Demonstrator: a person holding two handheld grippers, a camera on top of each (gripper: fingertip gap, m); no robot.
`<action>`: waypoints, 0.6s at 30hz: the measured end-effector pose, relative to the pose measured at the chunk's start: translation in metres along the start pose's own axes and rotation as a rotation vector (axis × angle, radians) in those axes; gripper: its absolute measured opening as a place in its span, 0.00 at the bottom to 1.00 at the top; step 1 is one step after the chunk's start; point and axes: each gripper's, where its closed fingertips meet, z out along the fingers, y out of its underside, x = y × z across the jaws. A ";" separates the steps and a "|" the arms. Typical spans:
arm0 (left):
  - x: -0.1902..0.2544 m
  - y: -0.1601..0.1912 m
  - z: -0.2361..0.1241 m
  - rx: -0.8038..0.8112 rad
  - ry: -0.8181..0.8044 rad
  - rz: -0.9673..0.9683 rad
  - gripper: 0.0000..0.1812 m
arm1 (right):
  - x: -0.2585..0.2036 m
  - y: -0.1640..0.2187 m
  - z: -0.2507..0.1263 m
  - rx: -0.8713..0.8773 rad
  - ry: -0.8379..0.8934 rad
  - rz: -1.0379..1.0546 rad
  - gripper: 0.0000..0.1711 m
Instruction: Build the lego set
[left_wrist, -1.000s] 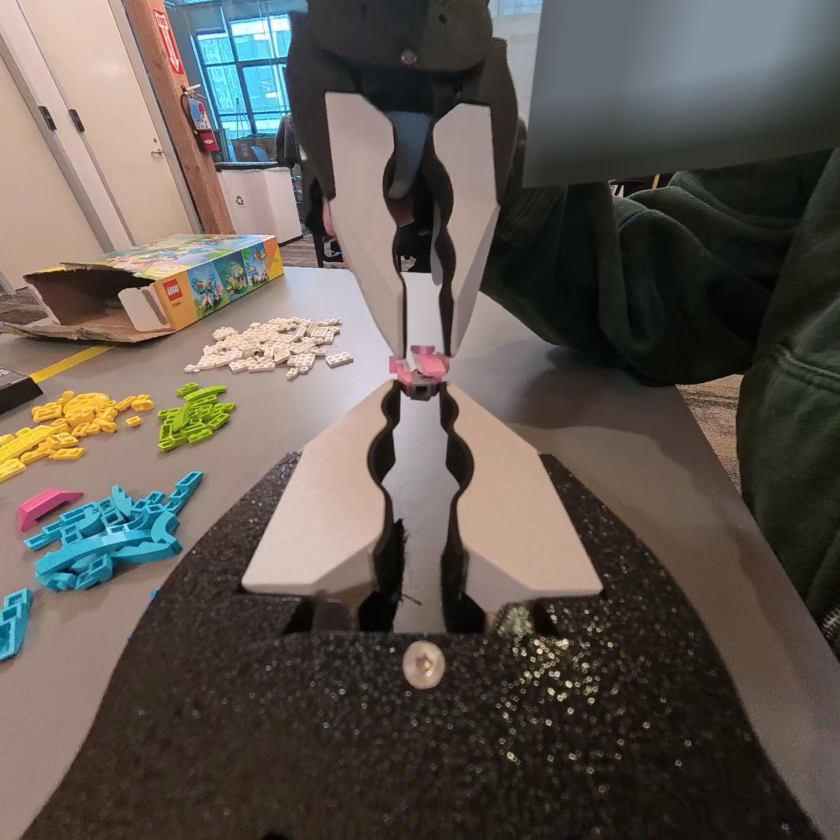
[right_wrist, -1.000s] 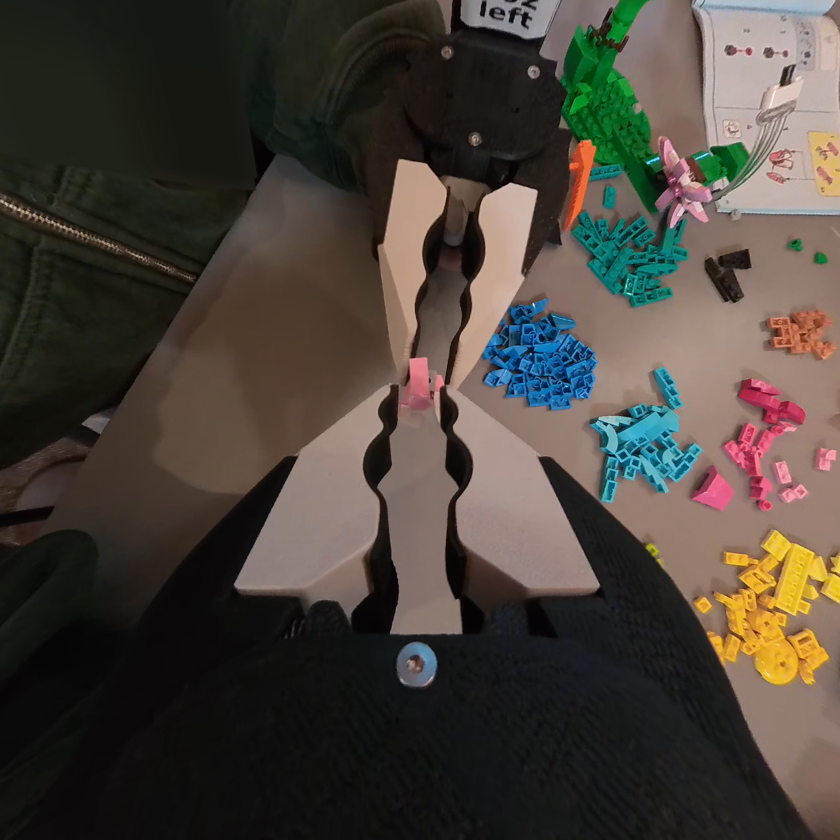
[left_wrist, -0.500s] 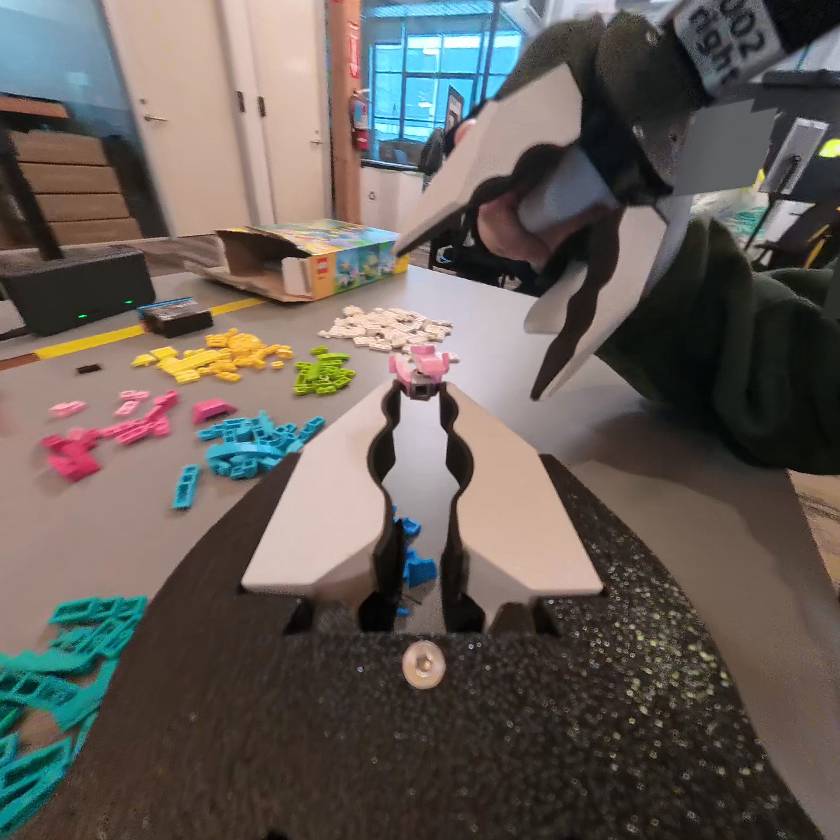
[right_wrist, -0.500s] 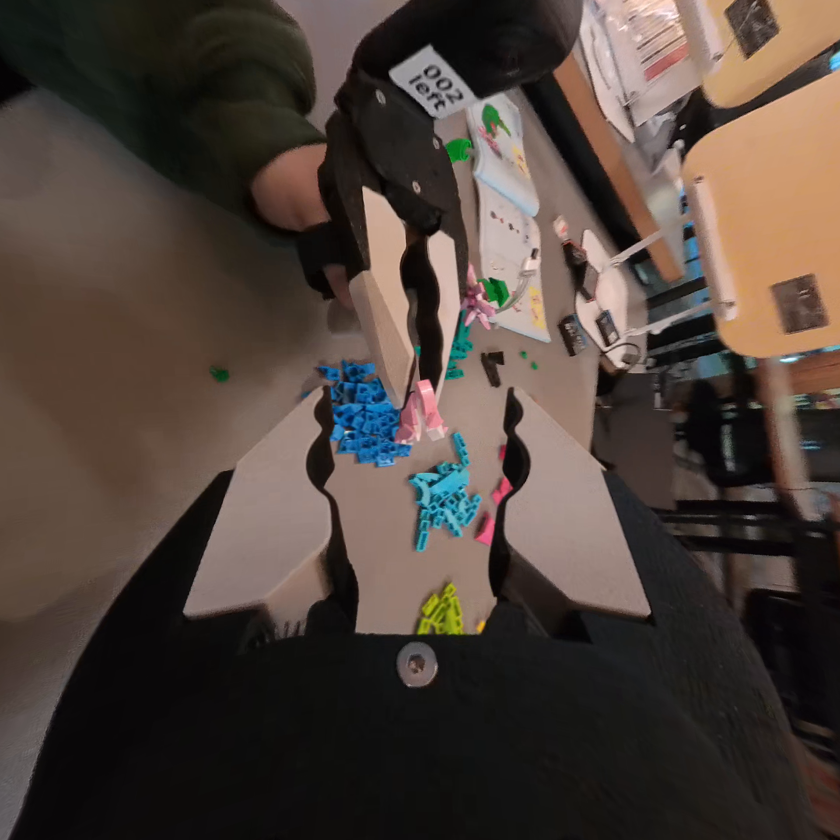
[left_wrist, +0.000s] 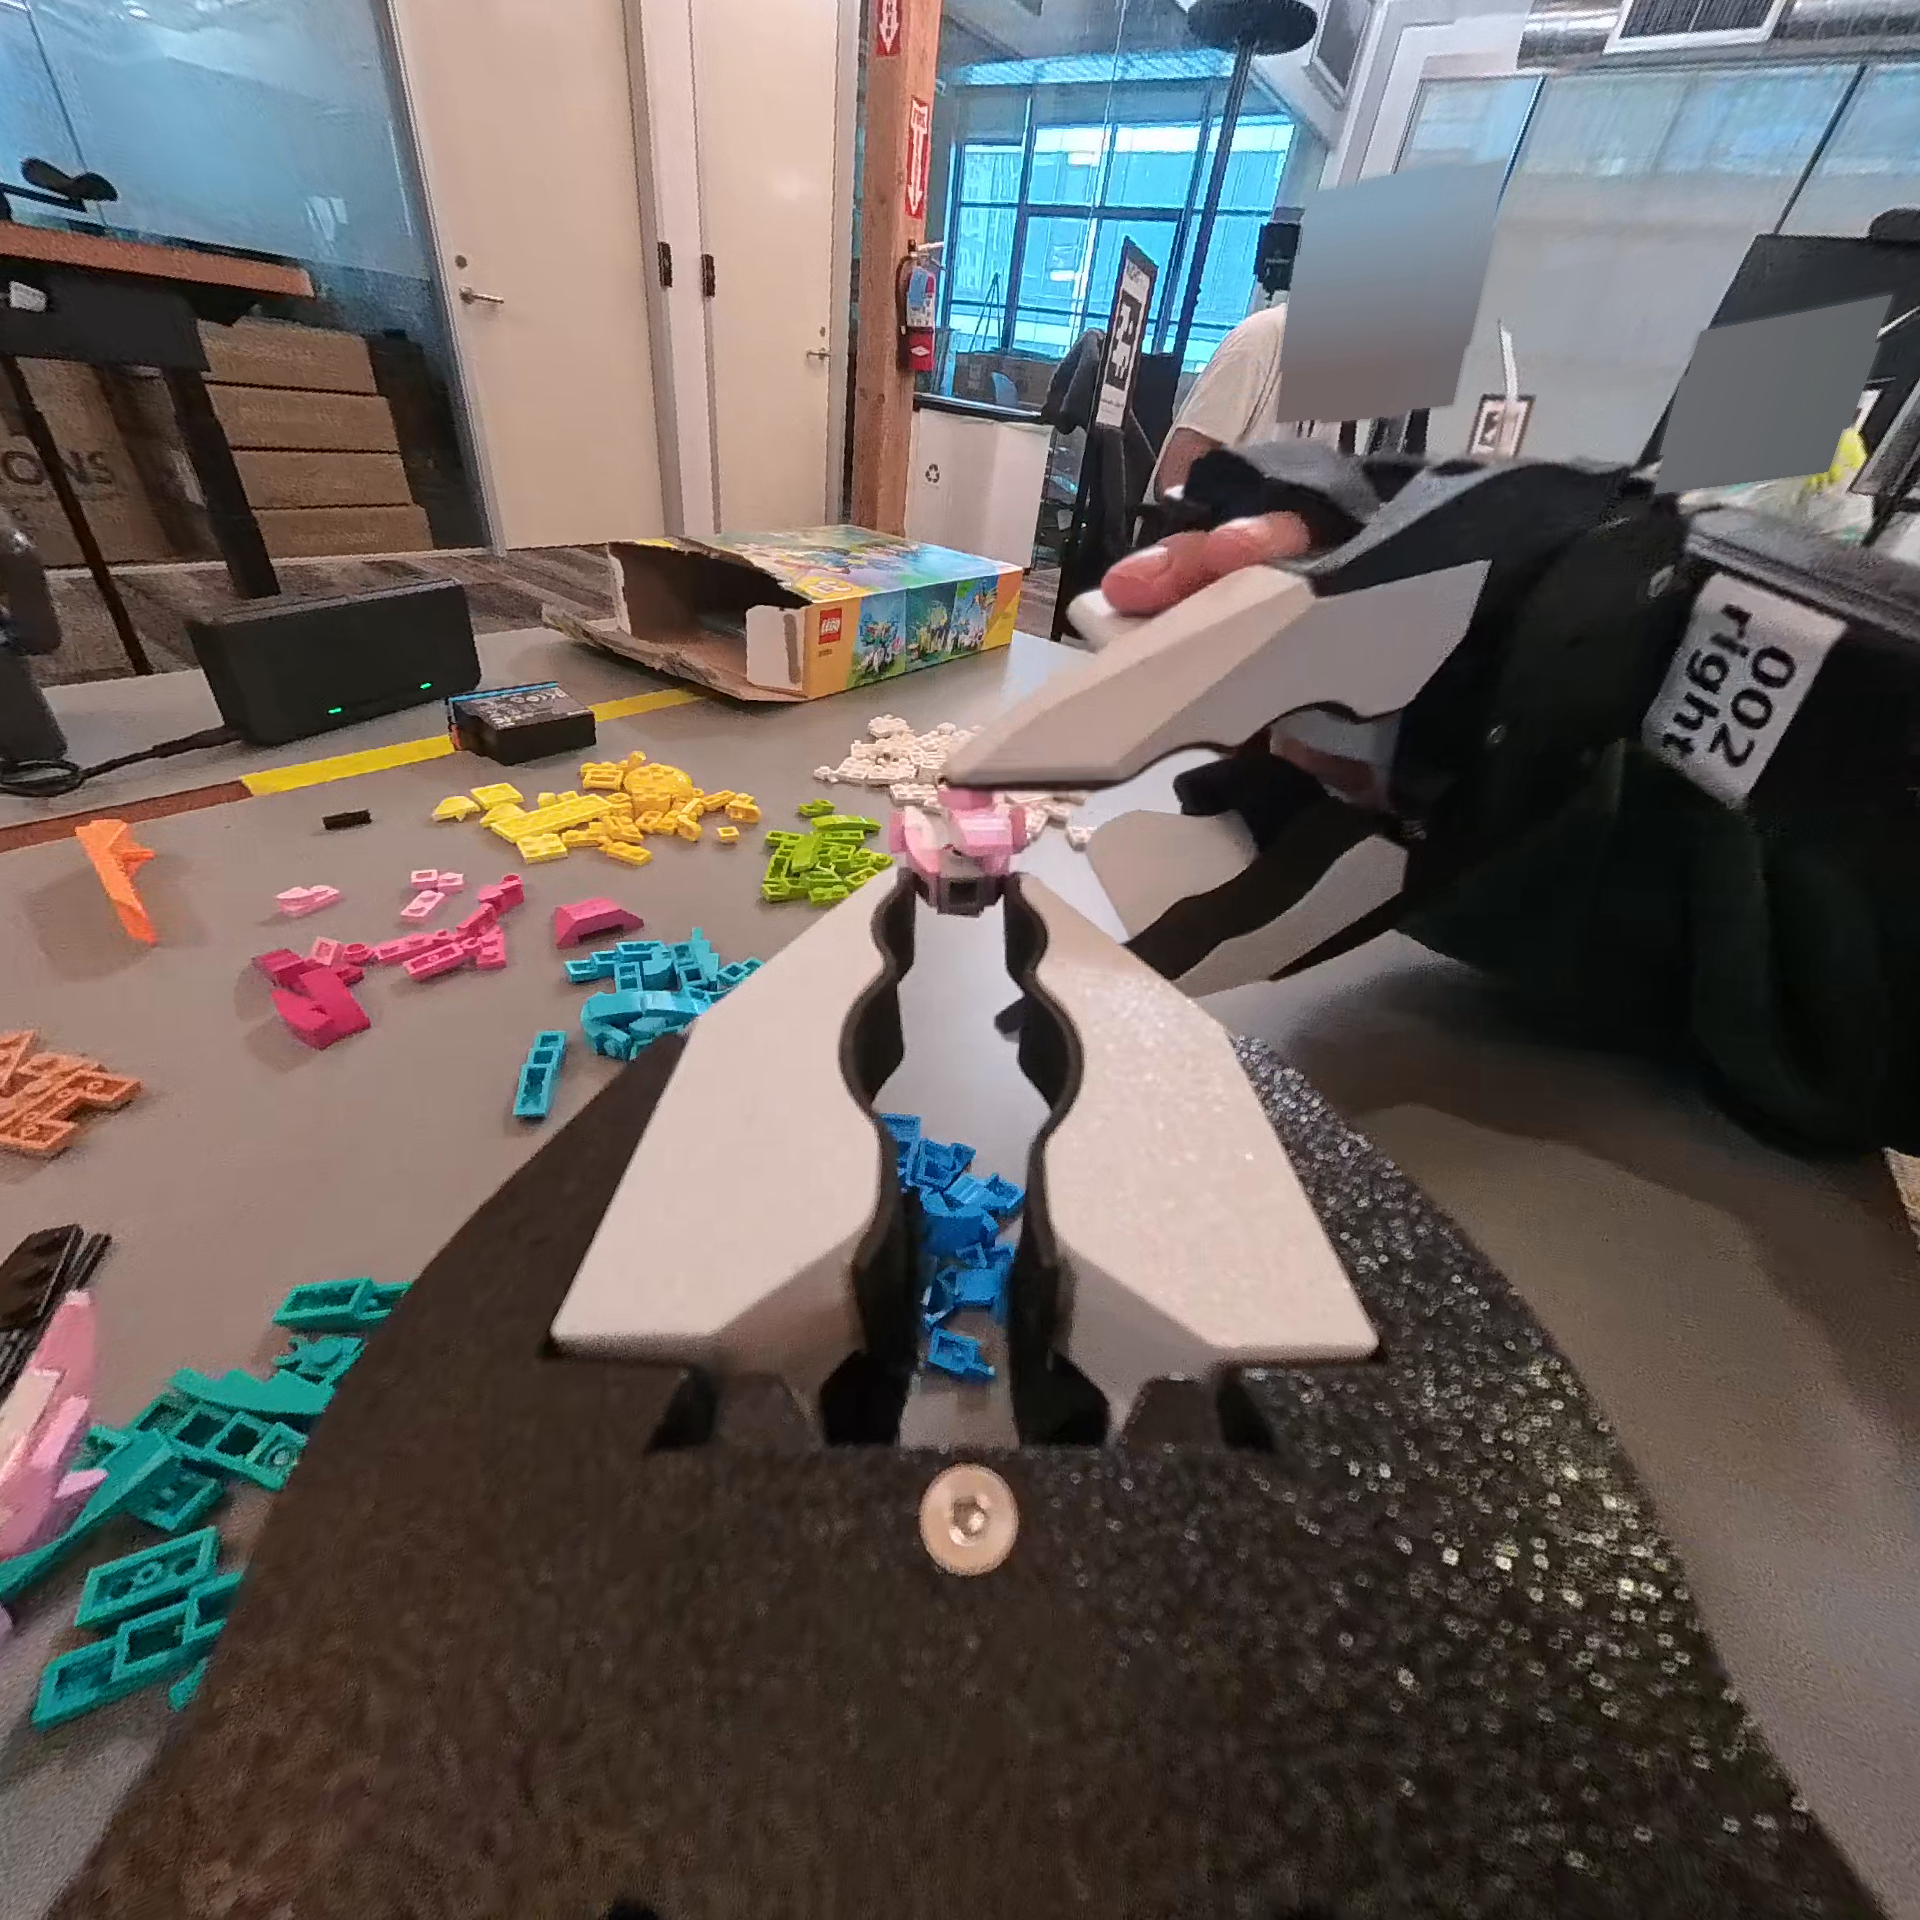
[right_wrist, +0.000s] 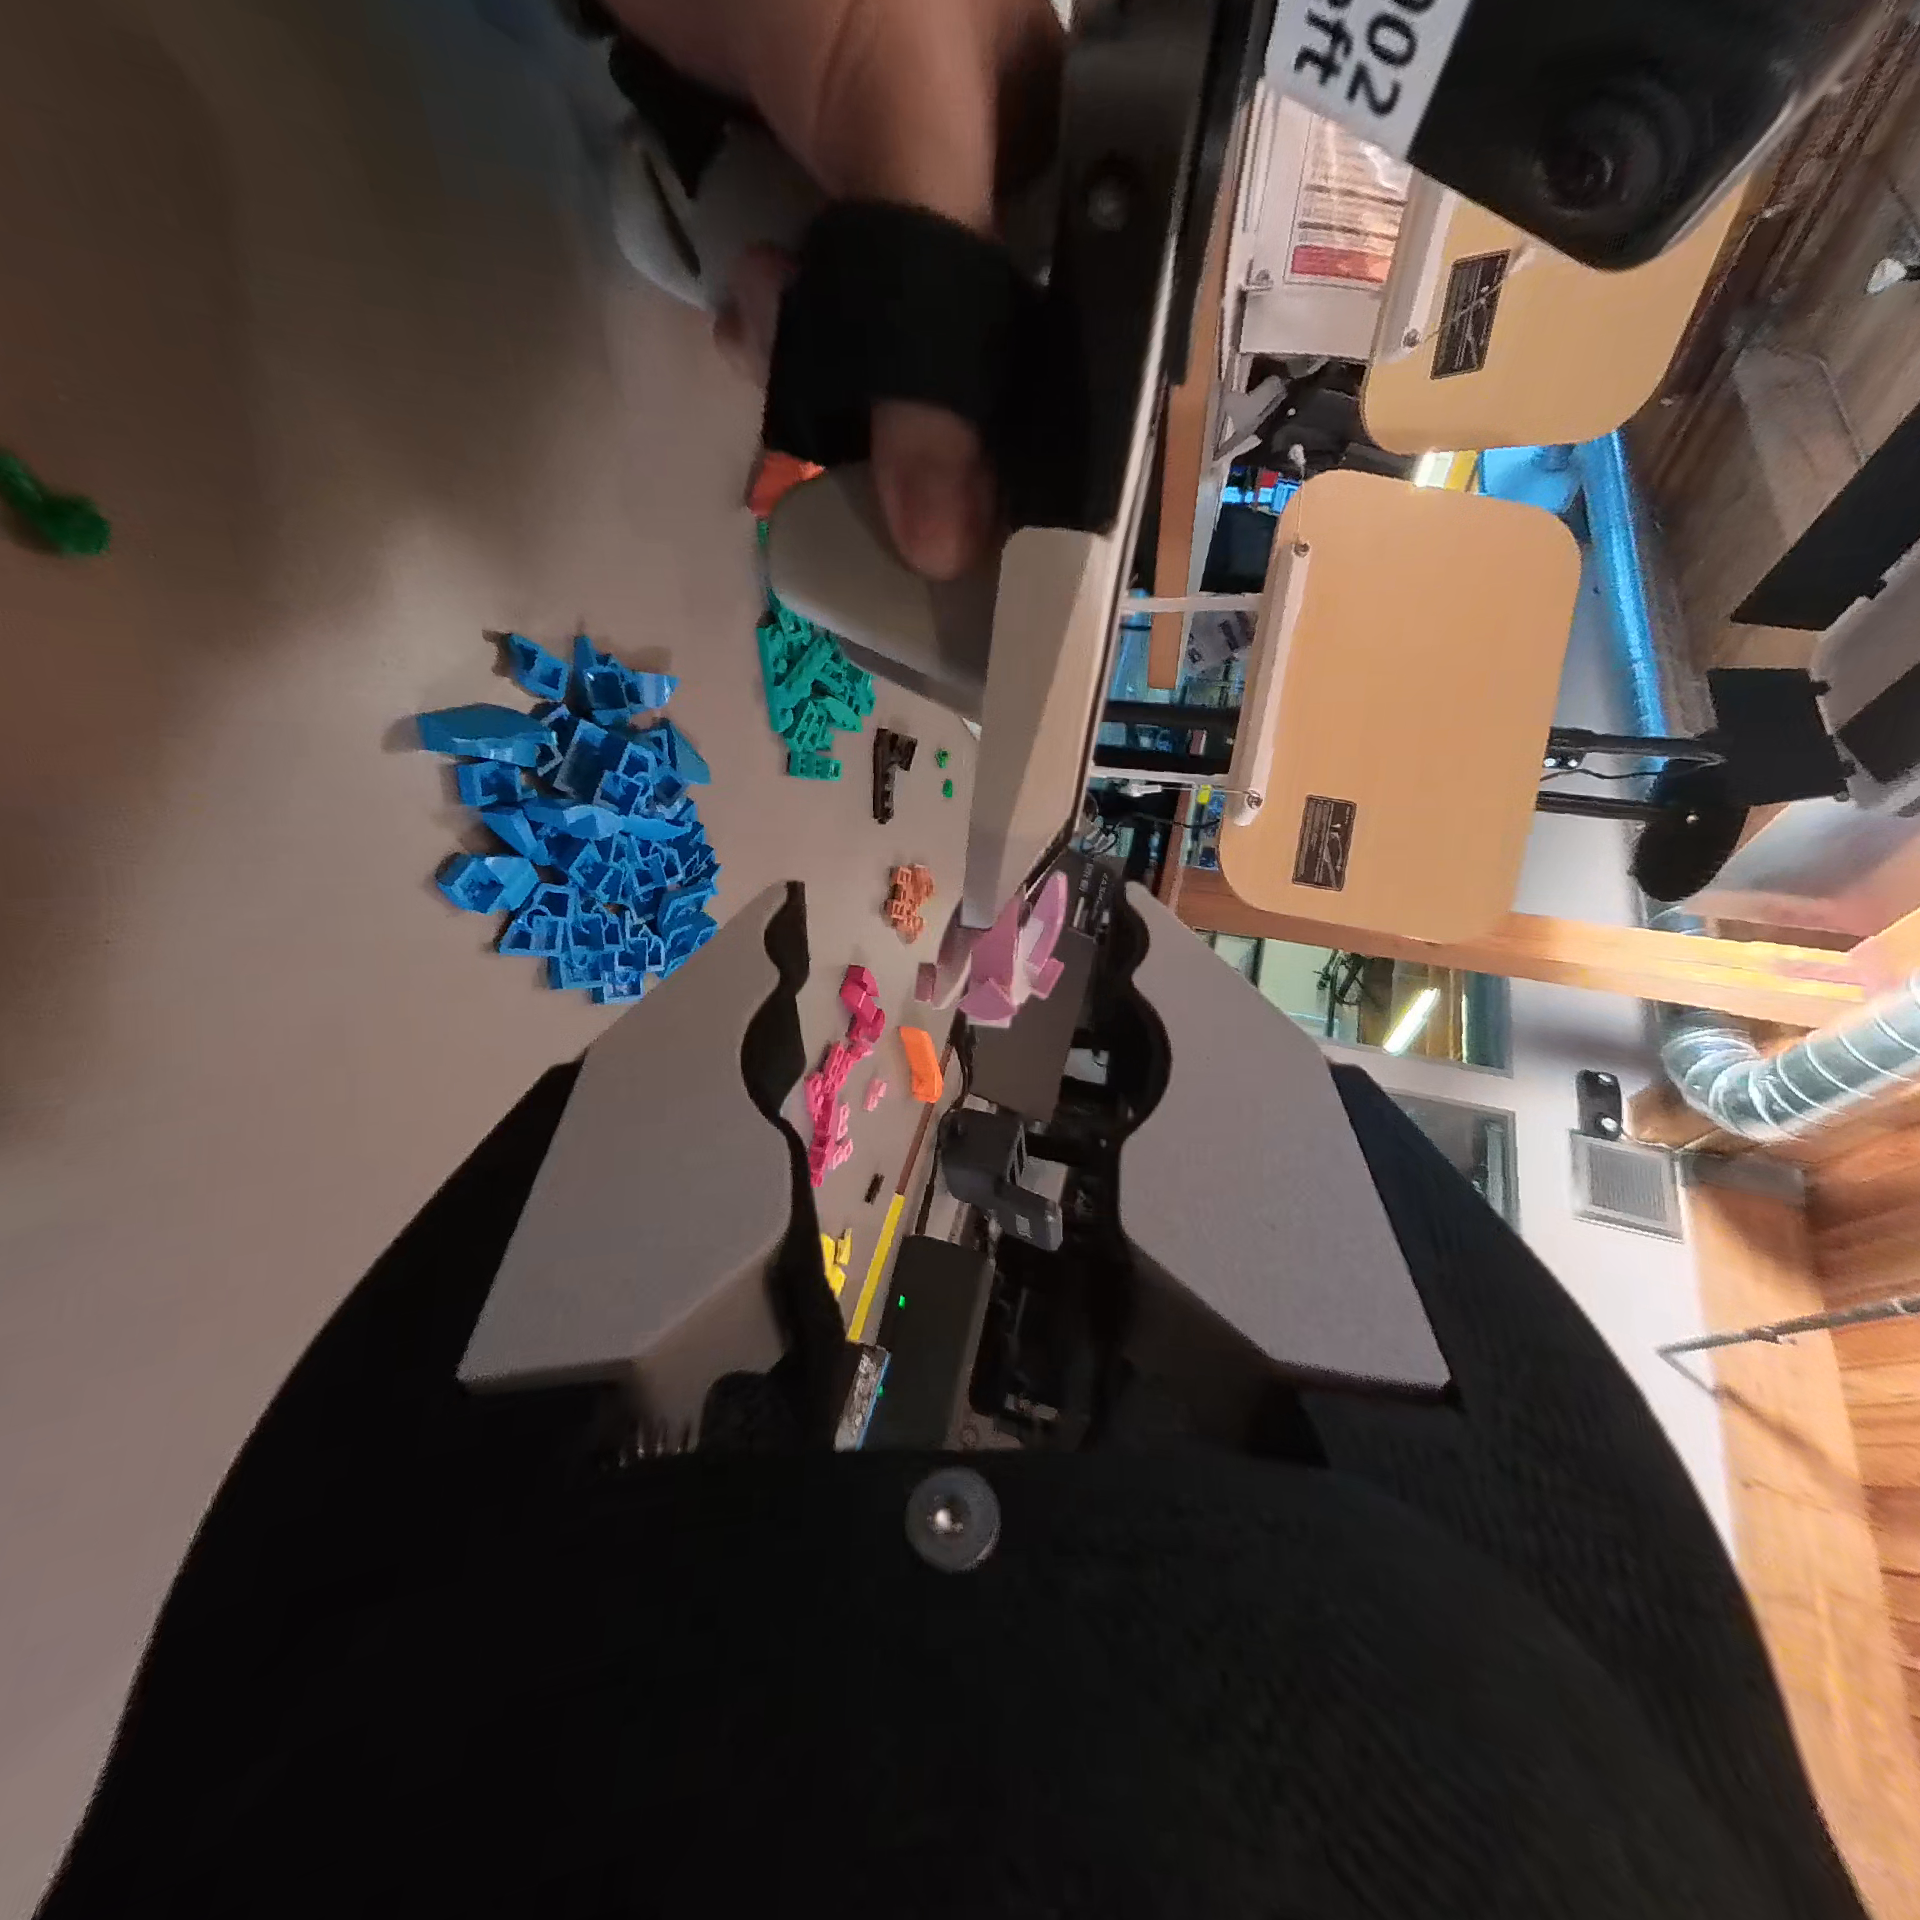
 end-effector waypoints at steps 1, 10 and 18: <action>0.000 0.000 0.000 -0.001 0.000 -0.001 0.08 | -0.001 0.001 0.001 -0.007 0.000 -0.009 0.33; 0.000 0.003 0.001 -0.015 0.001 0.000 0.08 | -0.008 0.007 0.003 -0.050 -0.033 -0.046 0.27; 0.001 0.006 0.003 -0.027 0.003 -0.008 0.08 | -0.006 0.010 0.004 -0.110 -0.006 -0.136 0.21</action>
